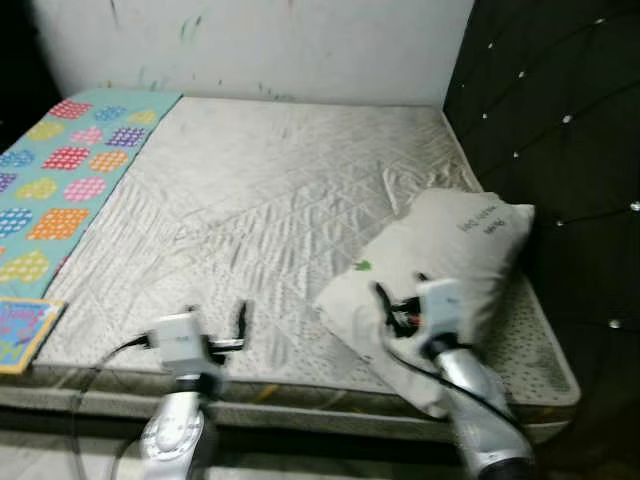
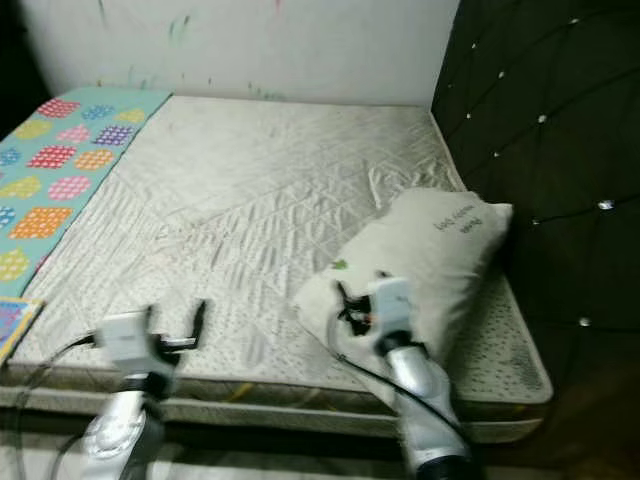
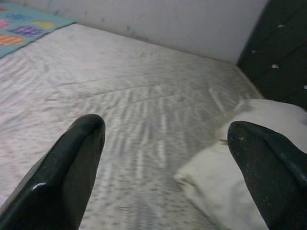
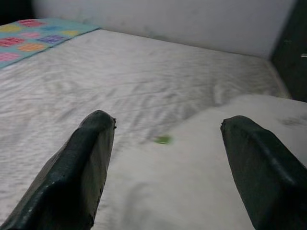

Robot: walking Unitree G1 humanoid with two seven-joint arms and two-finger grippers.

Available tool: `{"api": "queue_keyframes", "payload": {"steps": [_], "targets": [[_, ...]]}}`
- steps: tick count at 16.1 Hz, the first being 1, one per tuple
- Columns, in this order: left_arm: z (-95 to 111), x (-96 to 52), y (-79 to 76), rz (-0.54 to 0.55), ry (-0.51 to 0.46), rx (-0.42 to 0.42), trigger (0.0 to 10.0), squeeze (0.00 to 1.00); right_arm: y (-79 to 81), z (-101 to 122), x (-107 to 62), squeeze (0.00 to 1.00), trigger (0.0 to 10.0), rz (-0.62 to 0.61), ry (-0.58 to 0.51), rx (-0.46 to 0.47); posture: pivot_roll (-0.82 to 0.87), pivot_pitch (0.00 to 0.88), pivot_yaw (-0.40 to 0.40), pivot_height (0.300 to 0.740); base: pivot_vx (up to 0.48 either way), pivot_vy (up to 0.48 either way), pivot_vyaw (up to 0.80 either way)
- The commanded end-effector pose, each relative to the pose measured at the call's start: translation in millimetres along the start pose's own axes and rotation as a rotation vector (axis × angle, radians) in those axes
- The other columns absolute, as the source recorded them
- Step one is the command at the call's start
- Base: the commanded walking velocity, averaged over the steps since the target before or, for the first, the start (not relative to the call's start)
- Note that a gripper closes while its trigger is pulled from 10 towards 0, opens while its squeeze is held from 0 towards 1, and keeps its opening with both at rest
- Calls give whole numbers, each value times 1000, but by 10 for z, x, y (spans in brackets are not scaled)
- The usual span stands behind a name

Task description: Clean up the room

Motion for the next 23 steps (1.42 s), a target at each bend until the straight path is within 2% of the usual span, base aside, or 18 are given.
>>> {"api": "queue_keyframes", "payload": {"steps": [1,23], "targets": [[11,-2,95,29,3,1,10000,0,85,20,30,0,10000,22,-8,8,109,32,-28,740,0,0,0],[-16,-4,41,9,6,-13,10000,0,79,2,30,0,10000,34,6,4,98,42,-38,740,0,464,0]]}}
Point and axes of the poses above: a point about 5 cm out from each wrist's last joint towards the gripper, its own x axis pointing out of the wrist towards the gripper, its own z axis along the axis of the wrist's last joint, y = z × x, the point moved 4 cm from there along x, pointing out of the wrist towards the gripper, and after that the axes turned 4 degrees about x, right-handed, at the moved point
